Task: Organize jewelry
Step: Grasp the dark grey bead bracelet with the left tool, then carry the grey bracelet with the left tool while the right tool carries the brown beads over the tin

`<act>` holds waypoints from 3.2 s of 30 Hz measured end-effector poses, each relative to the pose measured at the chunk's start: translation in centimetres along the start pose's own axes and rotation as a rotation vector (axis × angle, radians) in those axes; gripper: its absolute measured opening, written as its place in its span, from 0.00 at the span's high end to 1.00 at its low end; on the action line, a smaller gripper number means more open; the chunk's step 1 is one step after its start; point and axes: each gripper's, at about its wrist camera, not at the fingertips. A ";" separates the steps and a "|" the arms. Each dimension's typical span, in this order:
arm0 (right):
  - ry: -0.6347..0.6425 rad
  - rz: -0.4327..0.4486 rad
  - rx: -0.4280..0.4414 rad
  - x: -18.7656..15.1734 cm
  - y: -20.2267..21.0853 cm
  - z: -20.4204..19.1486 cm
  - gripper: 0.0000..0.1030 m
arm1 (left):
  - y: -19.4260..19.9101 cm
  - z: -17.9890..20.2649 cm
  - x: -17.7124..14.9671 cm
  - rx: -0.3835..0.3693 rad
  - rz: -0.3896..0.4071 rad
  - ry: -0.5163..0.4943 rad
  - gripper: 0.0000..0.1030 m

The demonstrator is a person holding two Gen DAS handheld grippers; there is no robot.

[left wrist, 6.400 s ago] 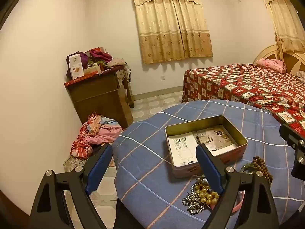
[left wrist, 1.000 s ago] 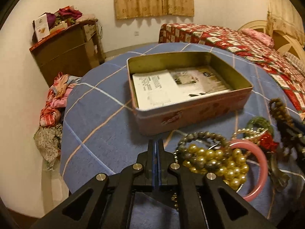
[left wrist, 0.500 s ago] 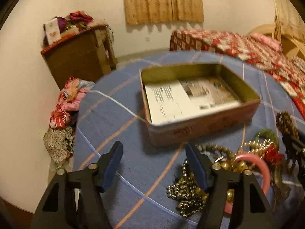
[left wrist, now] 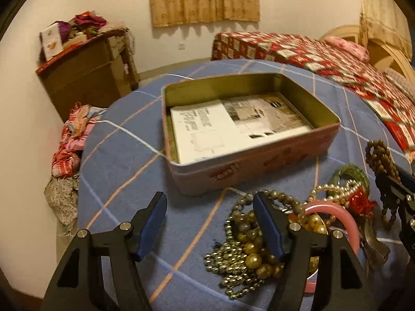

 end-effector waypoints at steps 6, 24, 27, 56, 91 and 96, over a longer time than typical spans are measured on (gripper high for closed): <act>-0.004 0.001 0.000 -0.1 0.0 0.0 0.77 | -0.7 0.0 -0.4 0.005 -0.035 -0.038 0.33; 0.006 0.013 -0.008 0.0 0.2 0.0 0.77 | 1.0 0.5 -1.0 -0.124 0.001 -0.051 0.92; 0.005 0.025 -0.009 0.0 0.5 -0.1 0.77 | 2.5 0.2 -0.2 -0.100 0.064 -0.051 0.92; 0.078 0.124 -0.018 9.0 -2.9 -0.7 0.77 | 3.4 -2.9 8.8 0.019 0.290 -0.032 0.92; 0.120 -0.025 0.007 9.7 -11.3 -3.4 0.77 | -3.8 -2.0 8.4 0.075 0.188 -0.116 0.91; 0.125 -0.035 0.007 9.5 -11.7 -3.5 0.77 | -4.5 -2.1 8.1 0.081 0.170 -0.117 0.91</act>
Point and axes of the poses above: each gripper's, at about its wrist camera, not at the fingertips, and y roughly against the way its jaws point, z to its right, x to its top, and after that the axes turned 11 degrees about z, right-handed
